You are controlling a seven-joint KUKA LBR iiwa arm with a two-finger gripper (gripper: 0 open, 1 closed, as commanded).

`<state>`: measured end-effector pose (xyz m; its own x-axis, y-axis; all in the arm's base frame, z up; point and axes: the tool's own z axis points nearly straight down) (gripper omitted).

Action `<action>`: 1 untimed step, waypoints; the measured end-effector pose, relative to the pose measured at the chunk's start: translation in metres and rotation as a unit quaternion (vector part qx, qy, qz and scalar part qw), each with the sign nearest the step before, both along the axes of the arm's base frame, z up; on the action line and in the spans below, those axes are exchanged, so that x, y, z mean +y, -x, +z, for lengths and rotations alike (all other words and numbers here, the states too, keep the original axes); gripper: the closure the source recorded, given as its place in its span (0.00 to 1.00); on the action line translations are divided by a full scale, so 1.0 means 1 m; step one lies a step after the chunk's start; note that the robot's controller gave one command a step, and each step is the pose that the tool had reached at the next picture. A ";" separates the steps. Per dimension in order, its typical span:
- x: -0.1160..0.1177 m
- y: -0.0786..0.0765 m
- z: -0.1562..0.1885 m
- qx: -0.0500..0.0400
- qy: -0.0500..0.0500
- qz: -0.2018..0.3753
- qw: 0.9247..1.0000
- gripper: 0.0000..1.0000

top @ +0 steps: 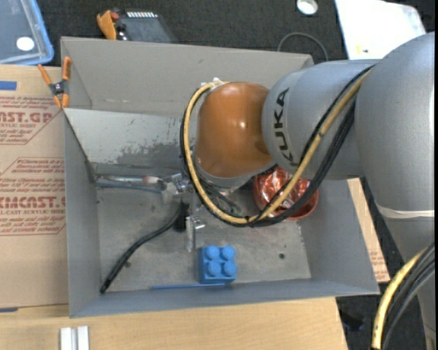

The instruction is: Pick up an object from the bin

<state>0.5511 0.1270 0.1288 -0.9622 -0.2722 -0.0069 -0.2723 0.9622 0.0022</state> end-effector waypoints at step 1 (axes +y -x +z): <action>0.010 -0.025 -0.062 -0.003 -0.001 0.038 0.999 0.00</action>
Offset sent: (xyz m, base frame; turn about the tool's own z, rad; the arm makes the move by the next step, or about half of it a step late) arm 0.0378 0.0205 -0.0588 -0.1745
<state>0.5761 0.1374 0.0670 -0.9386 -0.3447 -0.0125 -0.3448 0.9387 0.0018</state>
